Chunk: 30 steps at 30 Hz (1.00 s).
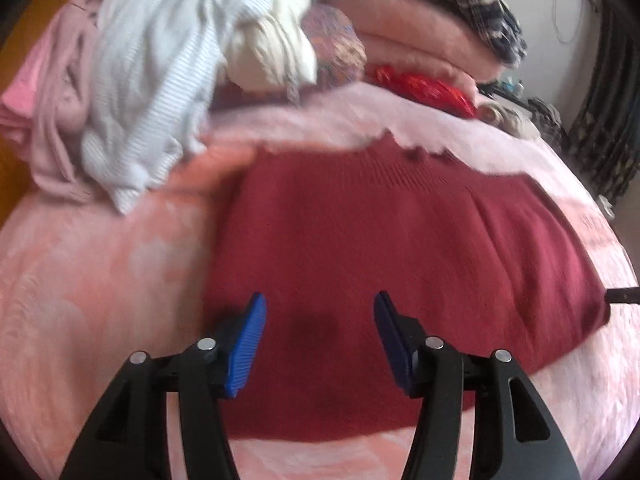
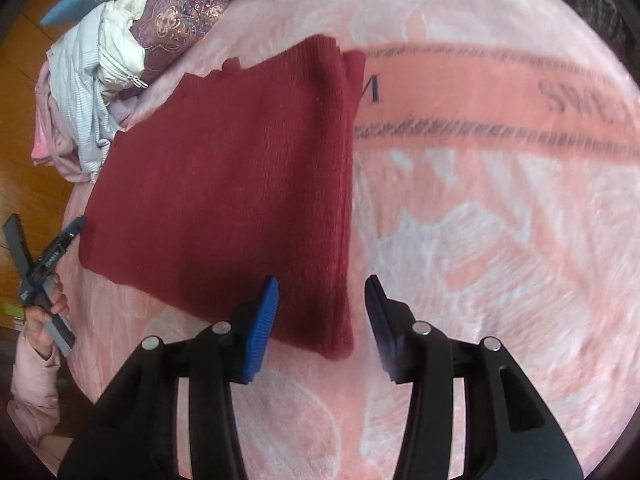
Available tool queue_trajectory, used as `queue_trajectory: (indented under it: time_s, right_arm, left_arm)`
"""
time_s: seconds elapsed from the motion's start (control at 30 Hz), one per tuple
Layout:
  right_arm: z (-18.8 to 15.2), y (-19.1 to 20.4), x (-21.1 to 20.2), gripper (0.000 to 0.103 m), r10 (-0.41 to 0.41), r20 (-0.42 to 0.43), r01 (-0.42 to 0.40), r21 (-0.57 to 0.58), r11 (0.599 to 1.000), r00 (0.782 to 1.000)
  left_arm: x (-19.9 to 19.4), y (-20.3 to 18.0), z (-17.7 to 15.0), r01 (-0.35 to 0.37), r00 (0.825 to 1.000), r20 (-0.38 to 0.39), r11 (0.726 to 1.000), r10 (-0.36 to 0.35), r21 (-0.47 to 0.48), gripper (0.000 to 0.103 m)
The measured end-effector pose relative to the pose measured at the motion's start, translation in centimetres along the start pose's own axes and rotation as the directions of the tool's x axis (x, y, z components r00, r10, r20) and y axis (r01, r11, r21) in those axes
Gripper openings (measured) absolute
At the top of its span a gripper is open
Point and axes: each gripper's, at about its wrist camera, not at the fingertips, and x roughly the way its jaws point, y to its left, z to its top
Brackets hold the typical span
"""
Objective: Fold small clothes
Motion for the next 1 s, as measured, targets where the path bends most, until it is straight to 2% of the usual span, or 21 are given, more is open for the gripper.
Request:
queue_trajectory:
  time_s: [0.07,0.1,0.17,0.2,0.27,0.43,0.6,0.8,1.0]
  right_arm:
    - [0.0,-0.2,0.8,0.045,-0.001,-0.018,0.002,0.006,1.000,1.000]
    - [0.1,-0.2,1.1,0.042,0.005,-0.025,-0.005,0.007,1.000,1.000]
    - [-0.1,-0.2,1.8,0.025,0.026,-0.051,-0.026,0.009,1.000,0.998]
    - [-0.2,-0.1,1.8,0.024,0.023,-0.049,-0.023,0.002,1.000,0.999]
    - [-0.4,0.3,1.5,0.014,0.020,-0.044,-0.021,-0.023,1.000,0.999]
    - [-0.6,0.3,-0.7,0.011,0.056,-0.011,-0.056,-0.028,0.998,0.998]
    - [-0.7,0.3,-1.7,0.010,0.041,-0.008,-0.041,-0.051,0.998,0.999]
    - [-0.9,-0.7,1.8,0.009,-0.018,-0.081,0.017,-0.019,1.000,0.997]
    - [-1.4,-0.6,2.5,0.012,-0.048,-0.063,0.046,-0.040,0.998,0.997]
  left_arm:
    - [0.7,-0.8,-0.4,0.015,0.999,-0.033,1.000,-0.015,0.013,0.057]
    - [1.2,-1.1,-0.7,0.016,0.998,-0.055,1.000,-0.015,0.013,0.057]
    - [1.5,-1.3,-1.4,0.015,0.998,-0.062,1.000,-0.015,0.008,0.057]
    - [1.8,-1.3,-1.6,0.012,0.998,-0.064,1.000,-0.011,0.009,0.057]
    - [2.1,-1.4,-2.1,0.004,0.998,-0.065,1.000,-0.003,0.016,0.057]
    - [1.7,-1.7,-2.9,0.002,0.999,-0.047,0.999,-0.001,0.032,0.057]
    - [1.3,-1.5,-3.3,0.010,0.999,-0.043,0.999,-0.009,0.039,0.057]
    - [1.0,-1.5,-3.7,0.010,0.999,-0.036,0.999,-0.008,0.052,0.057]
    - [0.8,-1.6,-3.9,0.008,0.999,-0.032,0.999,-0.006,0.052,0.057]
